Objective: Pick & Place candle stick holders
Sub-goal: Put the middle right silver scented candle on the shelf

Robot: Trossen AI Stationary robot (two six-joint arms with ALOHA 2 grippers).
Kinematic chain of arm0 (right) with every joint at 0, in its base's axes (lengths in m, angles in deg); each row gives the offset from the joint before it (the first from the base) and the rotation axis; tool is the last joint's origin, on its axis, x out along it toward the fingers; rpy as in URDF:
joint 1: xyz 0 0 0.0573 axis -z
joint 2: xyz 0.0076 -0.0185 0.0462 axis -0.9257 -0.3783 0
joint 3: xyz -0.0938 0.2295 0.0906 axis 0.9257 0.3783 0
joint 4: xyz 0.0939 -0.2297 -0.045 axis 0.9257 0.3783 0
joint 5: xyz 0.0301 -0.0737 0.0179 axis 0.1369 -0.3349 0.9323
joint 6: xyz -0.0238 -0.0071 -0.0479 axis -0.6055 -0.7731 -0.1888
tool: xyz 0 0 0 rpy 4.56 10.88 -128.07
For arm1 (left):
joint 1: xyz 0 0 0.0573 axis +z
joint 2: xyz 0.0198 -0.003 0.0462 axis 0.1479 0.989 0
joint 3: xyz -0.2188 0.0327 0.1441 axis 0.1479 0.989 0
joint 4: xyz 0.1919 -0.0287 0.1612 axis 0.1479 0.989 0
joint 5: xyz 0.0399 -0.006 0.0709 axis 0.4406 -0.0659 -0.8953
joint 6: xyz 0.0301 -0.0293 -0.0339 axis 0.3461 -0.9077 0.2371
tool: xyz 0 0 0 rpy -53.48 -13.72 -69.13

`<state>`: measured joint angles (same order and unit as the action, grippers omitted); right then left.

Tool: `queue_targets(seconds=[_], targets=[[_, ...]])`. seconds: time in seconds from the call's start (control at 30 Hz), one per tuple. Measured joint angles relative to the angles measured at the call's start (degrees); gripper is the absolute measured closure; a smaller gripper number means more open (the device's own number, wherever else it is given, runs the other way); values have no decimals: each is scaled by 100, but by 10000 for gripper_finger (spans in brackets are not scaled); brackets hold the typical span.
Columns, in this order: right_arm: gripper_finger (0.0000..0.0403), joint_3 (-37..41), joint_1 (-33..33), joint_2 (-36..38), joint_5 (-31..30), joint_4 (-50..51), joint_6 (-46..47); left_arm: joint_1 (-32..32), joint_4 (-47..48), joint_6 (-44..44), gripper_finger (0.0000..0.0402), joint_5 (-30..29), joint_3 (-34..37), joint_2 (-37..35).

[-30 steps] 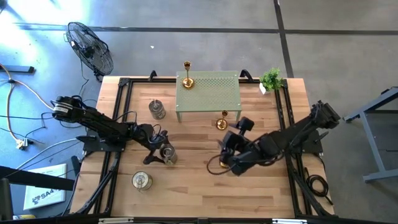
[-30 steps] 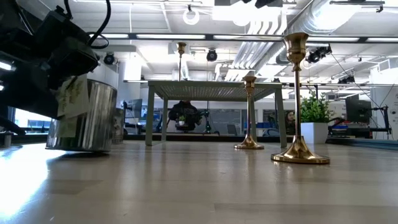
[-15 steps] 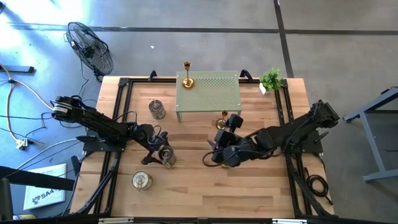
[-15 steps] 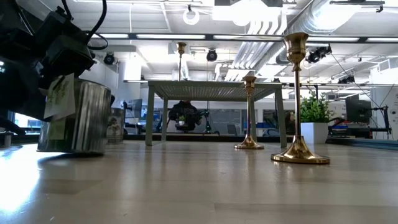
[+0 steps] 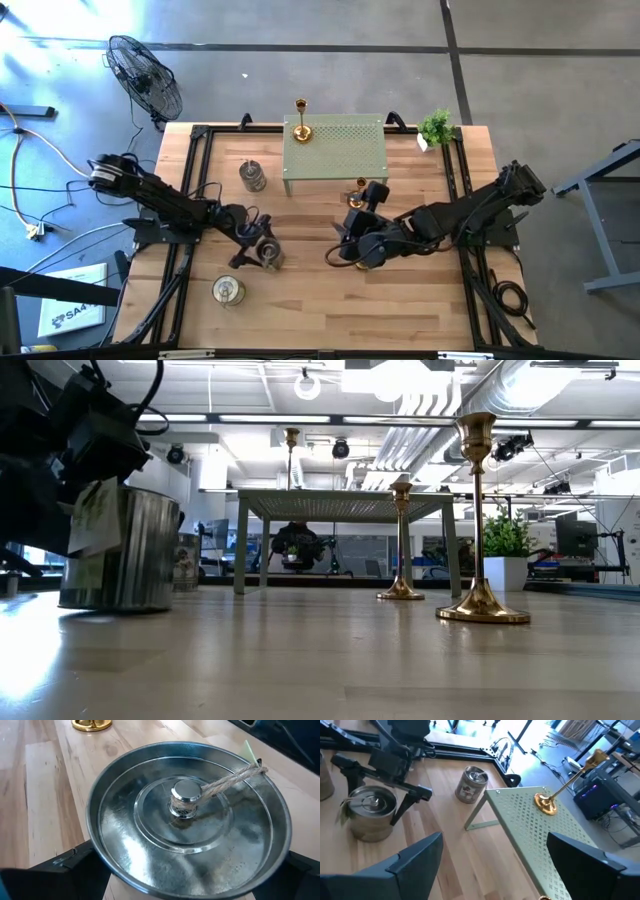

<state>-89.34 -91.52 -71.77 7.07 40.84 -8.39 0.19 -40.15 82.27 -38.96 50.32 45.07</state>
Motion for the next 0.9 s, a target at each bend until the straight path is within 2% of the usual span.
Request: queue_targets(seconds=[0.23, 0.47, 0.67, 0.9], targets=[[53, 0, -2, 0, -48, 1, -2, 2, -562, -391, 45, 56, 2, 320], [54, 0, -2, 0, 121, 9, 4, 4, -517, -309, 46, 234, 4, 260], [54, 0, -2, 0, 561, 12, 46, 4, -273, -264, 47, -86, 24, -161], [54, 0, -32, 0, 803, 24, -149, 4, -168, -12, 47, -891, -73, -1178]])
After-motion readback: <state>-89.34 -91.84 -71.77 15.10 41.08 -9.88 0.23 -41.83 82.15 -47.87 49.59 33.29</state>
